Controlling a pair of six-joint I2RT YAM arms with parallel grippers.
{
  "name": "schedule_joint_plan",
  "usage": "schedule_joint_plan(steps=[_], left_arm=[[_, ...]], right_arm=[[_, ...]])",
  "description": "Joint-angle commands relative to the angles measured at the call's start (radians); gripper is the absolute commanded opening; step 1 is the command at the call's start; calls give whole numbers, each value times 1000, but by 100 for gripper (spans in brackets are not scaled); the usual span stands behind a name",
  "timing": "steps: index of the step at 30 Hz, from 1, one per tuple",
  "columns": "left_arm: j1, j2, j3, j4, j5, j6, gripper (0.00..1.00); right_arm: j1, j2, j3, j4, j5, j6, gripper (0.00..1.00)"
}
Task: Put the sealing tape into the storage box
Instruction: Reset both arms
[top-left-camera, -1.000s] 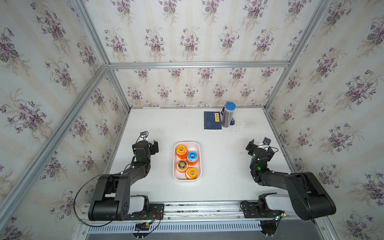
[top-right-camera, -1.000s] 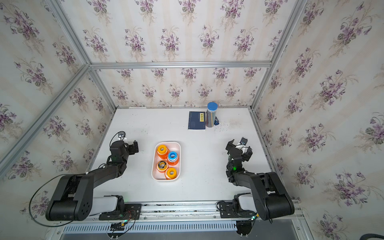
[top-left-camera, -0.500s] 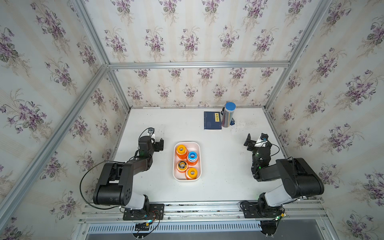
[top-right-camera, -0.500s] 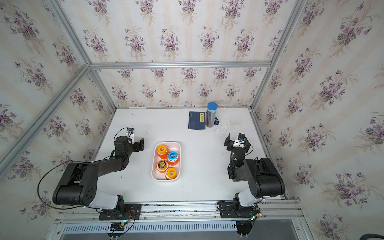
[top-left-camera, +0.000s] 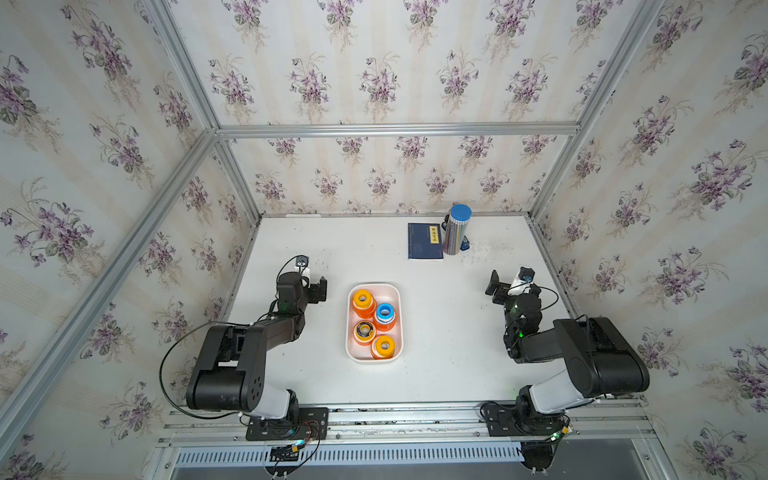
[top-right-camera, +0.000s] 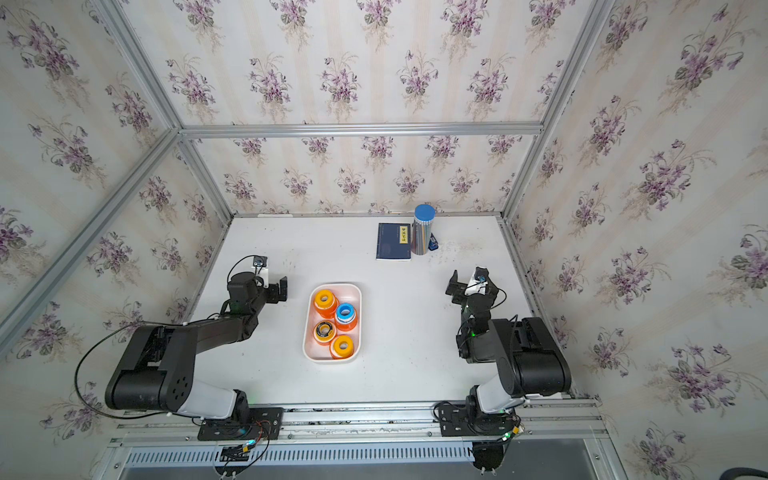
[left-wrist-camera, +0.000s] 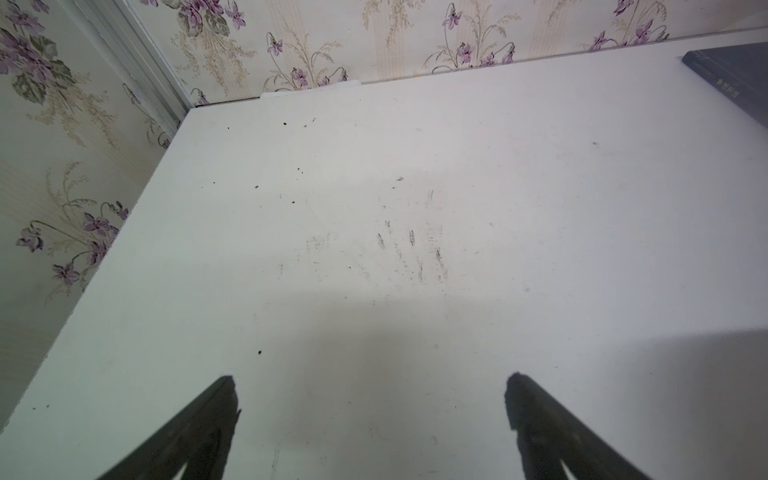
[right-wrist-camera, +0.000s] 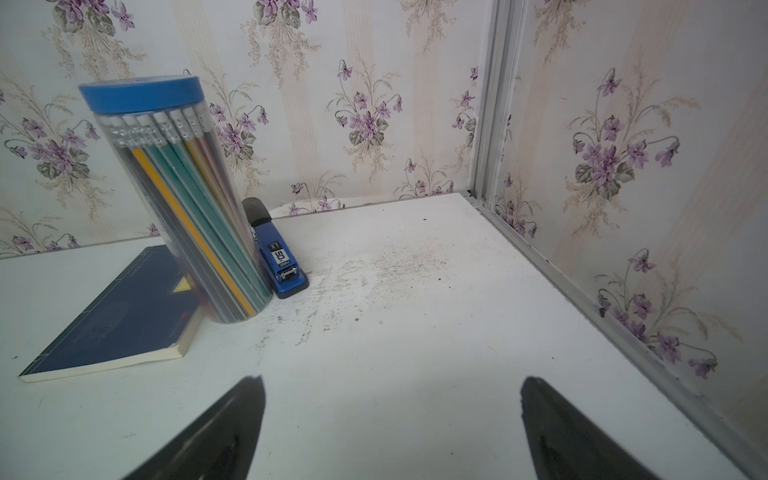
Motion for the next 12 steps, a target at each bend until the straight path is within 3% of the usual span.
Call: schedule_joint_plan(steps=[1, 12], left_arm=[[0, -2, 1, 12, 10, 7, 100], [-1, -2, 1, 12, 10, 6, 100]], right_arm=[[1, 0, 0, 6, -1, 11, 100], [4, 0, 2, 6, -4, 6, 100]])
